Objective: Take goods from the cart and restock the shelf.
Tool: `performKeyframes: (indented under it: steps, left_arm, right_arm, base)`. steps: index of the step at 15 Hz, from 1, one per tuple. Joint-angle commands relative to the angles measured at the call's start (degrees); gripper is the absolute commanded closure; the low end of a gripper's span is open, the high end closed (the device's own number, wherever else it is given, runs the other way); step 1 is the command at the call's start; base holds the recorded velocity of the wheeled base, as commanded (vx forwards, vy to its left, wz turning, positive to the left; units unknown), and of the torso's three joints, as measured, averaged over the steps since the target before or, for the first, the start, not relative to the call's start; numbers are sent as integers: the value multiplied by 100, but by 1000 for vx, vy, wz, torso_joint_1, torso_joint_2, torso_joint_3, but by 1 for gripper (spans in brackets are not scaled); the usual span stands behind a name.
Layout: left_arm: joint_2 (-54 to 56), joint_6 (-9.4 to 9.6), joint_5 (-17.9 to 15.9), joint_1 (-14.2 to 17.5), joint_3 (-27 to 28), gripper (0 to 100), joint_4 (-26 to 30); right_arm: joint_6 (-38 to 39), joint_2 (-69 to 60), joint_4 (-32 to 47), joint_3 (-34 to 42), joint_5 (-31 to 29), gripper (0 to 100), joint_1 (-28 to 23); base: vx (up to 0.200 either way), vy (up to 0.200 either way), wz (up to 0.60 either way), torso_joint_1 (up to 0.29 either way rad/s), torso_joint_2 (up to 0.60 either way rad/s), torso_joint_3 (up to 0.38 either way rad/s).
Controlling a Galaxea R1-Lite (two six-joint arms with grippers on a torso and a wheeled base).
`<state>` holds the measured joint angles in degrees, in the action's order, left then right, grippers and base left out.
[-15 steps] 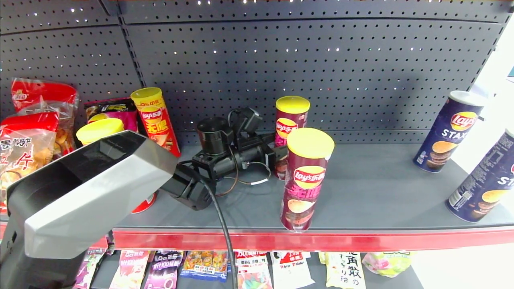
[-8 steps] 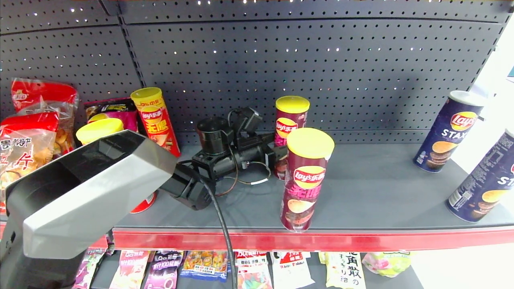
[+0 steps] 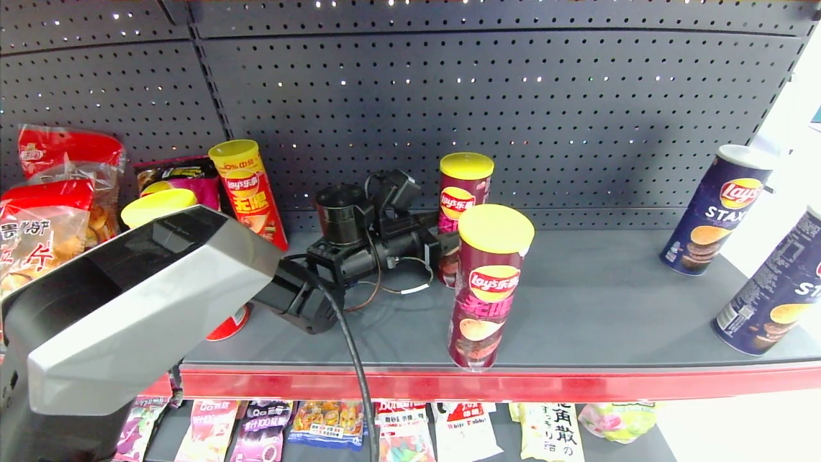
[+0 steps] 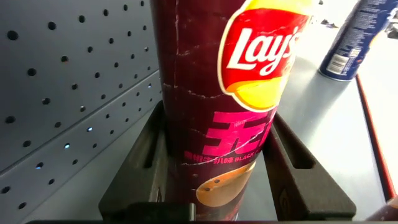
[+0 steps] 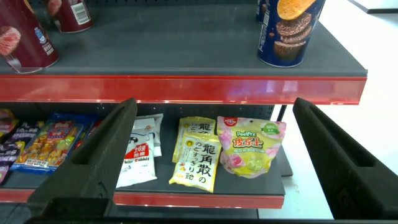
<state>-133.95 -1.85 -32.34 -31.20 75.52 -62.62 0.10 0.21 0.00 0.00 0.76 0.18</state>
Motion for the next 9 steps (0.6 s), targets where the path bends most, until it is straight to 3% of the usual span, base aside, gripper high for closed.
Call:
performKeyframes:
  steps: [1, 6, 9]
  left_arm:
    - [53, 1, 9, -1, -2, 100, -22]
    - [71, 10, 9, -1, -20, 100, -22]
    - [62, 106, 9, -18, -29, 100, -22]
  right_arm:
    - [-1, -3, 0, 0, 4, 0, -1]
    - [-1, -3, 0, 0, 4, 0, -1]
    - [-1, -3, 0, 0, 4, 0, -9]
  base:
    - [0, 0, 0, 0, 0, 0]
    - [0, 0, 0, 0, 0, 0]
    - [0, 0, 0, 0, 0, 0]
